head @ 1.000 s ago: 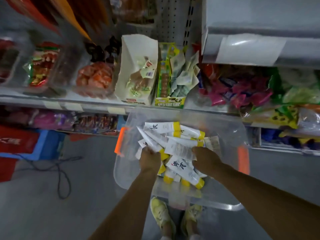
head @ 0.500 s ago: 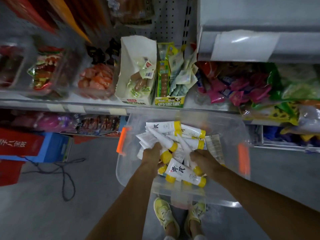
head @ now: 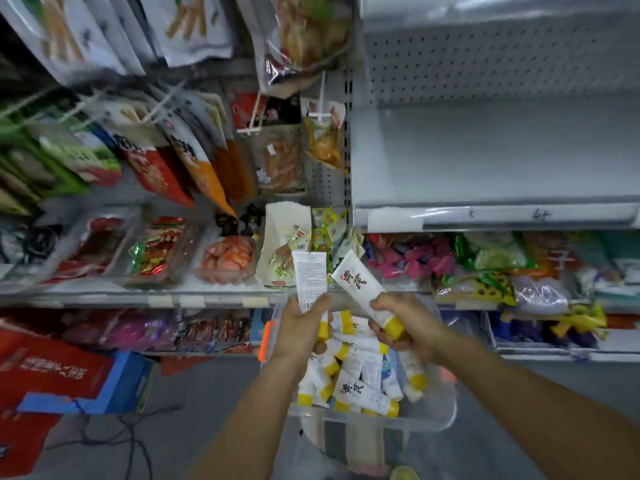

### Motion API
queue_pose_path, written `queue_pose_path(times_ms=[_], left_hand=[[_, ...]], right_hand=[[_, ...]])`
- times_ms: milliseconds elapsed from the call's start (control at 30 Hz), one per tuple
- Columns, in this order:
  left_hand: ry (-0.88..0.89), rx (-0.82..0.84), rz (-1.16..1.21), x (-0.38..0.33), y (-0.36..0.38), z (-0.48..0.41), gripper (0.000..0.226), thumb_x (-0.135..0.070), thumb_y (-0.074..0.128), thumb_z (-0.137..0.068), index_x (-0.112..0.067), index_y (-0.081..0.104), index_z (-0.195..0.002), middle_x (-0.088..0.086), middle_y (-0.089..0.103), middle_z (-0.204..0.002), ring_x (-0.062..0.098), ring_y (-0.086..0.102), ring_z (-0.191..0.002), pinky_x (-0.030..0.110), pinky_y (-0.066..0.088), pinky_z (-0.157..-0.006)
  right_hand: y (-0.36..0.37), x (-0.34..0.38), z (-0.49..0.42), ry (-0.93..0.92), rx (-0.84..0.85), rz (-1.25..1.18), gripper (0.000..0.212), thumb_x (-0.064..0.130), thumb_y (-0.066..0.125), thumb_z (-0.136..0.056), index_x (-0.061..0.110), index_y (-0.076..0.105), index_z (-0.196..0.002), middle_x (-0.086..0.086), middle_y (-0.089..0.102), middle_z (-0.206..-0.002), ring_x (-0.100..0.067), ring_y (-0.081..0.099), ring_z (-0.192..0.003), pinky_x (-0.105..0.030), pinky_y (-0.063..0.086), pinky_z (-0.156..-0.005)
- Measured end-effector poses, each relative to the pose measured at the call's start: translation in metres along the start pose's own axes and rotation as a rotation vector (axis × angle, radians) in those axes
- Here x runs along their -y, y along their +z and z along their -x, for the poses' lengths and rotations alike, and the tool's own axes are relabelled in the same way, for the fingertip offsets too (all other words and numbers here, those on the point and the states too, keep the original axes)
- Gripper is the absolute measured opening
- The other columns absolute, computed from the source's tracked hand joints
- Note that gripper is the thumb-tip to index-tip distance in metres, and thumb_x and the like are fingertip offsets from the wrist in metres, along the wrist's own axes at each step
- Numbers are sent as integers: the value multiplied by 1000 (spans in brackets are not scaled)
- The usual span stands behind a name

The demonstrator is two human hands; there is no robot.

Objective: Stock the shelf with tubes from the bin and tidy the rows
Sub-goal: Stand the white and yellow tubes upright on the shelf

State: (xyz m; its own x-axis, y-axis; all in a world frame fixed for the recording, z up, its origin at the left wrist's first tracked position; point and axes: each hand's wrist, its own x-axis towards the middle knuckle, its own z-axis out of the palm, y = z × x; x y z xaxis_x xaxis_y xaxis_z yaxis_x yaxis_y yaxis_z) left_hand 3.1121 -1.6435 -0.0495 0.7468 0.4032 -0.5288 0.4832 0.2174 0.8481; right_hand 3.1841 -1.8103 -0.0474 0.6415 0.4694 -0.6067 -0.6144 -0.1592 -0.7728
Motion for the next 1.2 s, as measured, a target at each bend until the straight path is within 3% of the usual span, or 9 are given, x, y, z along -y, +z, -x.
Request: queue_pose_path(times_ms=[100, 267, 433, 600, 667, 767, 900, 1033, 1200], left_hand=[[96, -19, -15, -37, -2, 18, 28, -35, 56, -92, -27, 51, -118, 9, 62, -92, 22, 51, -66, 22, 35, -40], [258, -2, -52, -102, 1, 51, 22, -32, 45, -93, -23, 51, -112, 12, 63, -97, 22, 55, -69, 24, 38, -45], [472, 133, -89, -157, 5, 89, 32, -26, 43, -101, -21, 42, -132, 6, 62, -118, 17, 59, -80, 24, 45, -52], [732, 200, -146, -208, 17, 114, 45, -31, 60, -94, -20, 45, -135, -1, 65, -119, 12, 66, -95, 29, 57, -69], [835, 180, -191, -231, 26, 122, 46, -35, 63, -91, -24, 47, -132, -11, 63, -119, 2, 61, -102, 21, 54, -77], [956, 146, -219, -265, 46, 130, 46, -34, 68, -88, -29, 44, -128, -15, 59, -116, 3, 59, -103, 20, 54, -77], [1017, 71, -254, -298, 75, 130, 57, -39, 72, -83, -27, 42, -130, -7, 59, -123, 14, 61, -107, 46, 55, -87], [1027, 28, -244, -318, 102, 129, 62, -35, 72, -85, -21, 40, -136, -10, 59, -115, -2, 58, -96, 38, 57, -85], [1004, -58, -261, -331, 129, 119, 60, -37, 72, -83, -22, 41, -133, -12, 60, -109, 3, 60, -95, 42, 56, -87]], right_hand=[[9, 34, 27, -84, 15, -36, 21, 19, 46, -91, 3, 57, -95, -14, 54, -64, -16, 42, -40, -23, 22, -47], [16, 89, 71, -212, -2, -24, 32, 29, 37, -93, 5, 57, -99, -13, 54, -60, -18, 43, -43, -21, 24, -42], [14, 134, 117, -393, -7, -14, 34, 25, 31, -95, 7, 53, -113, -12, 51, -59, -16, 43, -46, -26, 25, -44], [-2, 184, 159, -651, -20, 27, 31, 15, 51, -84, 8, 53, -115, -8, 66, -72, -18, 52, -67, -29, 30, -54], [-9, 209, 177, -761, -23, 20, 38, 15, 59, -74, 10, 57, -112, -8, 70, -81, -21, 58, -78, -29, 35, -55], [-23, 249, 197, -878, -74, 53, 38, 8, 64, -82, 12, 59, -119, -10, 72, -99, -19, 64, -84, -29, 44, -64], [-47, 301, 205, -971, -219, 134, 43, 6, 67, -84, 18, 58, -125, -7, 71, -111, -21, 68, -88, -32, 54, -74], [-70, 346, 191, -999, -358, 242, 51, 2, 72, -80, 20, 55, -125, -2, 69, -103, -18, 68, -94, -35, 55, -86], [-91, 384, 151, -932, -431, 397, 57, -2, 74, -76, 14, 54, -127, -11, 65, -111, -27, 64, -100, -44, 52, -94]])
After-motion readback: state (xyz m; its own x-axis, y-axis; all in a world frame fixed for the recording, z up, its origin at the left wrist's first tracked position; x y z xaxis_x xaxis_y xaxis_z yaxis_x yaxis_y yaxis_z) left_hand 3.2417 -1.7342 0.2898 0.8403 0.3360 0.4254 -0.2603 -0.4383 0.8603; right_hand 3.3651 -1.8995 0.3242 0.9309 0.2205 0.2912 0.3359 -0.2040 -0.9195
